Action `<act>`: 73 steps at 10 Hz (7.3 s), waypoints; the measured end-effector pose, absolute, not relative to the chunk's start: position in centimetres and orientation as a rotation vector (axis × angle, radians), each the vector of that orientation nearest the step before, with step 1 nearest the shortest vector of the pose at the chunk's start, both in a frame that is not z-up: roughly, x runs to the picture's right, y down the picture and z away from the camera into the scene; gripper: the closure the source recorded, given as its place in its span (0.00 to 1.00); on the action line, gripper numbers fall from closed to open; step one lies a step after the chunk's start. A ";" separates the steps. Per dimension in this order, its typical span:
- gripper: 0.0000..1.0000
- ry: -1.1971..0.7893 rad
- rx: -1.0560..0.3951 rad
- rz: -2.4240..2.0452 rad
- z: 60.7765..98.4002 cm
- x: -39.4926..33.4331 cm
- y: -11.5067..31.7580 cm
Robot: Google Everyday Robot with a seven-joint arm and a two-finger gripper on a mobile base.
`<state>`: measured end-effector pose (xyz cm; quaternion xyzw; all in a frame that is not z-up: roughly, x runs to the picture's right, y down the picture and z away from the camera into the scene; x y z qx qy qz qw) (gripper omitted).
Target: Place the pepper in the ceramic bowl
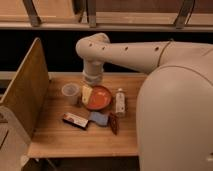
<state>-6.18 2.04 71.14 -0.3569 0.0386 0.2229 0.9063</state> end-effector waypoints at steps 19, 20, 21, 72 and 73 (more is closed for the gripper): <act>0.20 0.080 -0.737 0.460 71.1 -6.2 2.0; 0.20 0.080 -0.737 0.460 71.1 -6.2 2.0; 0.20 0.080 -0.737 0.460 71.1 -6.2 2.0; 0.20 0.607 -0.928 1.296 83.7 6.5 20.1; 0.20 0.606 -0.895 1.304 84.0 6.7 19.6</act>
